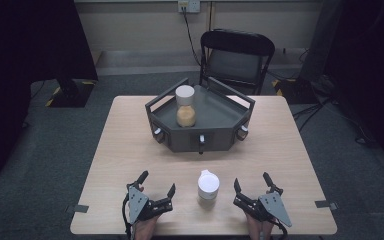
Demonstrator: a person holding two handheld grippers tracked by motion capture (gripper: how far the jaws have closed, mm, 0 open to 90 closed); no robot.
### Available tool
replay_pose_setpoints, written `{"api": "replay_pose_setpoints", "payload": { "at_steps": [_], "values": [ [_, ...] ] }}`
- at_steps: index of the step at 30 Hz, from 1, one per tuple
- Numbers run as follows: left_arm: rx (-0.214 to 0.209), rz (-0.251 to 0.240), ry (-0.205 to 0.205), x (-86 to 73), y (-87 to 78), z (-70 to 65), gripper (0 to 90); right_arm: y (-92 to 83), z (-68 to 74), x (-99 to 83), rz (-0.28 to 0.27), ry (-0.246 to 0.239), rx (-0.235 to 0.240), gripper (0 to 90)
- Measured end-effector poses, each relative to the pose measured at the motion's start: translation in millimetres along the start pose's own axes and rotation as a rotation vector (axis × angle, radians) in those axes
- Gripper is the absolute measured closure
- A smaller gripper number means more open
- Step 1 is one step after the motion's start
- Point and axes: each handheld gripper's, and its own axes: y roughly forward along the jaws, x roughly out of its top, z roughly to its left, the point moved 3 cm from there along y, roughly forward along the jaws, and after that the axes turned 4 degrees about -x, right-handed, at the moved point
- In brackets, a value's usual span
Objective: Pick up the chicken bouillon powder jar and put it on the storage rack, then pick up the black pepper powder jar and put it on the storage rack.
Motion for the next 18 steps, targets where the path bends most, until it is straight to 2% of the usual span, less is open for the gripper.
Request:
{"api": "replay_pose_setpoints", "payload": {
  "at_steps": [5,9,18],
  "values": [
    [0.005,-0.023,0.016,-3.5,-2.4,-0.7,0.0,0.0,0.0,0.0,0.000,0.000,0.000,2.8],
    [0.017,0.006,0.012,0.2,0.0,-2.0,0.0,-0.1,0.1,0.0,0.000,0.000,0.000,2.8],
    [0.022,0.003,0.015,-0.2,0.2,-3.0,0.0,0.0,0.1,0.0,0.000,0.000,-0.001,2.8]
  ]
}}
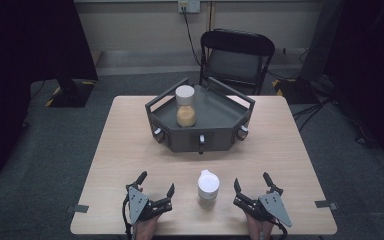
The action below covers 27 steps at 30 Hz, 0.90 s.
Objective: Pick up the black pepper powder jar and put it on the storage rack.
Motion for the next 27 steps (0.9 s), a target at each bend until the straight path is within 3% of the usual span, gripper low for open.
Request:
{"api": "replay_pose_setpoints", "payload": {
  "at_steps": [16,27],
  "values": [
    [0.004,-0.001,0.000,0.0,0.1,-0.5,0.1,-3.1,1.5,12.2,-0.014,0.021,0.002,1.8],
    [0.003,0.000,0.000,0.0,0.1,-0.3,0.1,-8.3,8.1,27.0,-0.060,0.029,0.051,1.2]
  ]
}}
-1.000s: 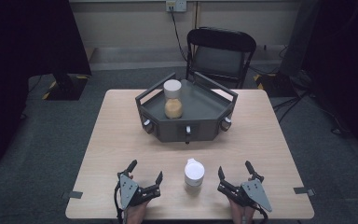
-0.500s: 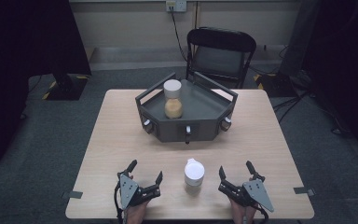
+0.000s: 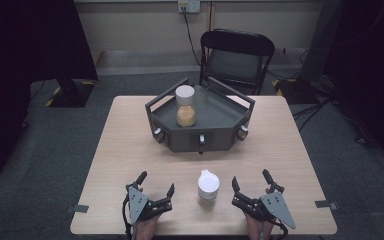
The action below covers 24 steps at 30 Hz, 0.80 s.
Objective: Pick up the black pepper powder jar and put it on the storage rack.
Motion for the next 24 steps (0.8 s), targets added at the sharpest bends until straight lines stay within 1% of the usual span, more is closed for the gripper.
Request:
{"api": "replay_pose_setpoints", "payload": {
  "at_steps": [4,7,9,12,17,19,24],
  "values": [
    [0.000,0.000,0.000,0.0,0.0,0.0,0.1,-2.4,5.9,4.6,-0.012,0.002,0.026,1.2],
    [0.000,0.001,0.000,0.1,0.0,0.0,0.2,-5.2,12.0,9.1,-0.021,0.002,0.033,1.8],
    [0.000,0.000,0.000,0.0,0.0,0.0,0.2,-7.0,14.8,11.3,-0.028,0.020,0.040,1.8],
    [0.000,0.000,0.000,0.0,0.0,0.0,0.1,-8.0,20.6,15.2,-0.033,0.009,0.049,2.0],
    [0.000,0.000,0.000,0.0,0.0,0.0,0.1,-7.3,27.5,21.2,-0.031,0.016,0.083,3.3],
    [0.000,0.000,0.000,0.0,0.0,0.0,0.1,-6.7,31.0,22.9,-0.027,0.009,0.097,3.7],
    [0.000,0.000,0.000,0.0,0.0,0.0,0.1,-4.1,40.8,22.4,-0.022,0.006,0.128,4.5]
  ]
}}
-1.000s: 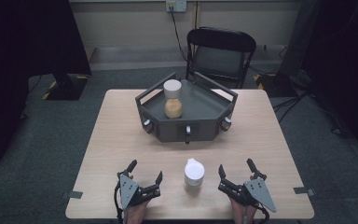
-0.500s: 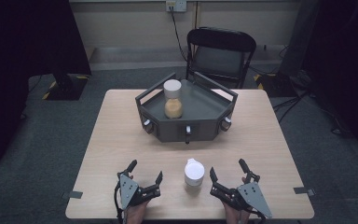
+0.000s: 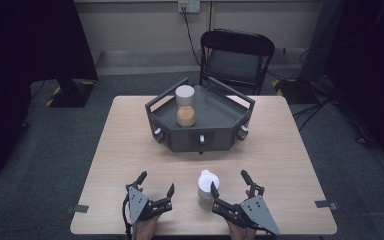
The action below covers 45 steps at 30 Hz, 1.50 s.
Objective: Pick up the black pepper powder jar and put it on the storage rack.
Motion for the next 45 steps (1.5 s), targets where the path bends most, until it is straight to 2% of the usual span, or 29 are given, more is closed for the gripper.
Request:
{"api": "replay_pose_setpoints", "payload": {
  "at_steps": [5,18,31,39,45],
  "values": [
    [0.000,0.000,0.000,0.0,0.0,0.0,0.1,4.1,6.6,-0.3,0.017,-0.012,0.021,5.2],
    [0.000,0.000,0.000,0.0,0.0,0.0,0.0,10.3,13.4,-5.4,0.074,-0.003,0.067,8.7],
    [0.000,0.000,0.000,0.0,0.0,0.0,0.2,17.1,16.5,-20.8,0.156,-0.025,0.090,18.5],
    [0.000,0.000,0.000,0.0,0.0,0.0,0.2,19.4,15.5,-26.8,0.185,-0.014,0.101,22.4],
    [0.000,0.000,0.000,0.0,0.0,0.0,0.2,22.0,15.3,-28.9,0.197,-0.018,0.102,29.6]
  ]
}}
